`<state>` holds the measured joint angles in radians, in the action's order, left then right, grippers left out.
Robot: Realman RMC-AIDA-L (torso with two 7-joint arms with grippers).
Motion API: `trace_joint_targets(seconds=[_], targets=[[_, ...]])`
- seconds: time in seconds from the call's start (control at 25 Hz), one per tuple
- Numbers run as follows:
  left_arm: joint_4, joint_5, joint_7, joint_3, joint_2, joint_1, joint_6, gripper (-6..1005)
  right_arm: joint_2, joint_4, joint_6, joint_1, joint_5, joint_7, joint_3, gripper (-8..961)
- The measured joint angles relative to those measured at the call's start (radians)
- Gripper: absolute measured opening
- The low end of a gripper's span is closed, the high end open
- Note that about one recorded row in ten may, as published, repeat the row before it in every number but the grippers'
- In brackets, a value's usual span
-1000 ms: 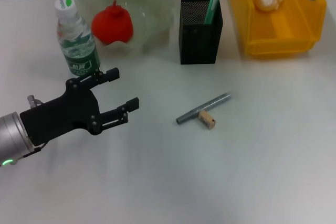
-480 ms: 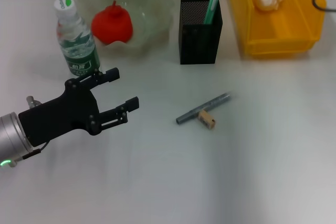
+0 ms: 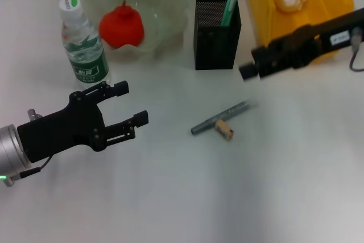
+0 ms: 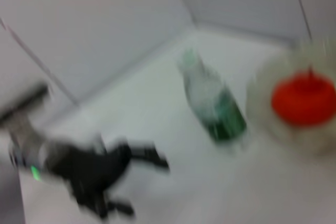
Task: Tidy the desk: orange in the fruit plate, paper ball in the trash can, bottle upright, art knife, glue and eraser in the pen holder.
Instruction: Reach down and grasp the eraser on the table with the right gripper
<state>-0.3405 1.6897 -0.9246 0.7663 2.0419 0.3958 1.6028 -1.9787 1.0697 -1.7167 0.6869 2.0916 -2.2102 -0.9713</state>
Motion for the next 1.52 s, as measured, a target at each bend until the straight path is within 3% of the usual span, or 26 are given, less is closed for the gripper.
trace_joint_targets(seconds=[0.08,0.16,0.2,0.36,0.68,0.96,1.16,1.36,1.52], targets=[[0.0,0.002,-0.006,0.005,-0.002,0.002,0.001,795,-0.006,-0.007,-0.005,0.037,0.089,-0.015,-0.04,768],[-0.004,0.016,-0.014,0.011,-0.005,0.007,0.001,795,-0.033,-0.02,-0.009,0.086,0.216,-0.037,-0.094,766],[-0.005,0.018,-0.015,0.011,-0.005,0.007,0.001,795,-0.033,-0.02,-0.009,0.086,0.216,-0.037,-0.094,765],[-0.019,0.04,-0.022,0.013,-0.006,0.012,-0.002,796,-0.094,-0.043,0.025,0.145,0.405,-0.036,-0.176,763],[-0.023,0.042,-0.02,0.013,-0.006,0.014,0.0,796,-0.104,-0.069,0.147,0.155,0.407,-0.055,-0.389,758],[-0.033,0.042,-0.014,0.012,-0.005,0.014,-0.004,796,-0.106,-0.092,0.236,0.154,0.368,-0.048,-0.491,753],[-0.034,0.042,-0.014,0.011,-0.004,0.014,-0.004,795,-0.107,-0.114,0.302,0.155,0.345,-0.055,-0.57,678],[-0.034,0.042,-0.017,0.007,-0.005,0.014,-0.003,795,-0.108,-0.116,0.321,0.155,0.345,-0.066,-0.586,515],[-0.043,0.041,-0.021,0.005,-0.006,0.014,-0.001,795,-0.109,-0.117,0.334,0.153,0.349,-0.074,-0.594,513]])
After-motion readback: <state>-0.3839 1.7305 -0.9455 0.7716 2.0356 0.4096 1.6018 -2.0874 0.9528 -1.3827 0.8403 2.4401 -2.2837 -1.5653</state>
